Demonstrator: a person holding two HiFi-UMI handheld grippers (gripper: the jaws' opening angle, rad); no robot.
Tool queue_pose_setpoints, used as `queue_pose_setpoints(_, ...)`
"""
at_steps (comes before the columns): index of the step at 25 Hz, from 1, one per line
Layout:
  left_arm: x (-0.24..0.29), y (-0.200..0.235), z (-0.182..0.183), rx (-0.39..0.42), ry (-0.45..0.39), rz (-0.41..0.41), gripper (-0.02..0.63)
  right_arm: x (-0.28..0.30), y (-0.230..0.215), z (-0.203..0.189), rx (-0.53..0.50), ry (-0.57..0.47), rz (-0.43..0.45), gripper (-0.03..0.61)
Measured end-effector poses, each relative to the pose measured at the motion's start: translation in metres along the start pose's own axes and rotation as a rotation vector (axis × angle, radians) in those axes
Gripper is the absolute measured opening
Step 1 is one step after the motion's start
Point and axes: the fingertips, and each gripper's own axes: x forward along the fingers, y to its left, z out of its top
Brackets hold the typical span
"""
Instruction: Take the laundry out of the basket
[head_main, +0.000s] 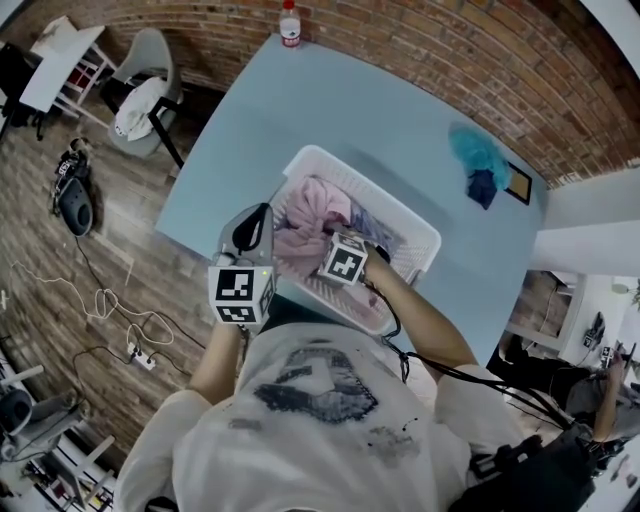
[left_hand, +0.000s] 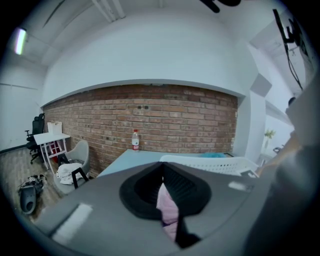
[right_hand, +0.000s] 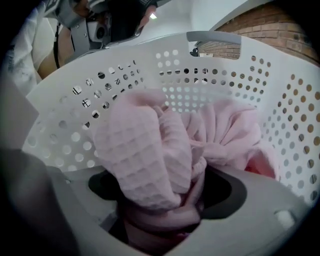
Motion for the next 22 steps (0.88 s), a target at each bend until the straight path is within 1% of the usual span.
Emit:
queue_pose_setpoints(3, 0.001, 0.000, -0.001, -0.012, 0.003, -0.004, -0.009, -0.002, 0.004, 0.002, 0.000, -0.015, 0.014, 0.338)
queue_pose_setpoints(5, 0.001, 0.000, -0.001, -0.020, 0.002, -0.004, -0.009, -0.003, 0.005, 0.003, 0.006, -0.021, 0.020, 0.298)
queue_pose_setpoints(7, 0.000, 0.000, -0.001, -0.022, 0.000, -0.003, -0.009, -0.006, 0.004, 0.005, 0.020, -0.037, 0.022, 0.273)
queue_pose_setpoints(10, 0.000, 0.001, -0.001, -0.021, 0.001, 0.001, -0.009, -0.010, -0.001, 0.005, 0.053, -0.060, 0.022, 0.259)
queue_pose_setpoints(17, -0.005, 0.006, -0.003, -0.027, 0.000, 0.017, -0.009, -0.017, 0.001, -0.002, 0.141, -0.080, 0.024, 0.255)
queue_pose_setpoints(22, -0.008, 0.008, -0.002, -0.028, 0.007, 0.019, -0.009, -0.039, -0.005, 0.006, 0.218, -0.182, 0.007, 0.255)
